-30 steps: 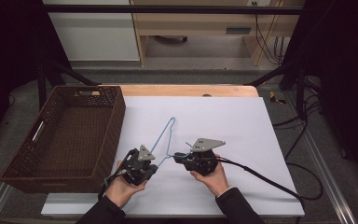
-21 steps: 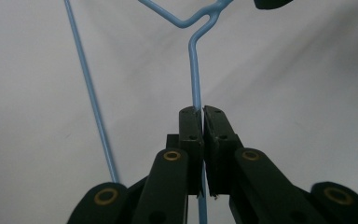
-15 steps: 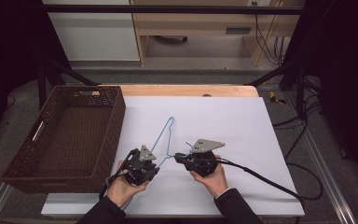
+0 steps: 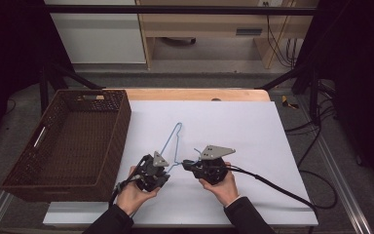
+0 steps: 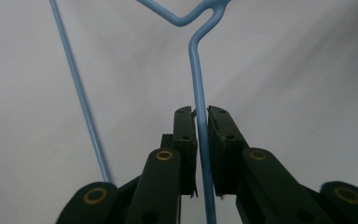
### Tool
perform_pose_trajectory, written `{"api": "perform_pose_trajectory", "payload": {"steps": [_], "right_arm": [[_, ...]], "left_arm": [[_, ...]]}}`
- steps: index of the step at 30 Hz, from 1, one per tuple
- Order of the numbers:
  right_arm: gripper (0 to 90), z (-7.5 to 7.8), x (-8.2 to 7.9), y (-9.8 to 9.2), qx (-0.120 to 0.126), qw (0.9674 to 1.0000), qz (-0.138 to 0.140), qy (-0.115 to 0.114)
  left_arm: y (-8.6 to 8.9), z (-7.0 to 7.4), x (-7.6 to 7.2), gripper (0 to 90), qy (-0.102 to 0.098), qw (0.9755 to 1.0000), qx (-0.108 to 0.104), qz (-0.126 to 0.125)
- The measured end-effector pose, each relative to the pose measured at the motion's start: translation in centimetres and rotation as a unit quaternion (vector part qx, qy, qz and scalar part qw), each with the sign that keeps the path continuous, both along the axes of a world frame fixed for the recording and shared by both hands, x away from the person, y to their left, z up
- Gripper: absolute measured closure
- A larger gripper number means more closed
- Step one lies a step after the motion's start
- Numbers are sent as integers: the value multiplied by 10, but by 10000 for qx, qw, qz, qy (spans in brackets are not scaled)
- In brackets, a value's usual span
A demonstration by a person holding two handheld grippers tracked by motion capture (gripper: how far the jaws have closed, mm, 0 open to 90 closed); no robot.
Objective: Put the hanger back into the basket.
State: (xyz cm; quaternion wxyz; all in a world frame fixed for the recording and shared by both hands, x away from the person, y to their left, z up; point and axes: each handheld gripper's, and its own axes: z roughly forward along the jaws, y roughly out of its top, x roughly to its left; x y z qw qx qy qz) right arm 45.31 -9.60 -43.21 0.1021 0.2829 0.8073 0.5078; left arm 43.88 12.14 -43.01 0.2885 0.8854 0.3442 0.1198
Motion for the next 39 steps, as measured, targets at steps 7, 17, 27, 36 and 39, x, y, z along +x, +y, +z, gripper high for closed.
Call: {"api": "perform_pose_trajectory", "payload": {"steps": [7,17,27,36,39], "right_arm": [[843,1,-1,-1,3,10000,-30,-5],[605,7,-11,-7,-116,9999,29,-105],[347,10,-18,-49,16,9997,-218,-55],[178,15,-22,-93,63,9974,-707,-144],[102,16,-23,-109,-61,9950,-980,-168]], "left_arm": [[-1,2,-2,867,-165,9997,32,180],[1,8,-6,872,-217,9997,-2,147],[8,26,-11,873,-343,9993,-125,44],[15,56,-12,873,-529,9983,-251,-69],[16,66,-11,873,-582,9978,-286,-141]]}}
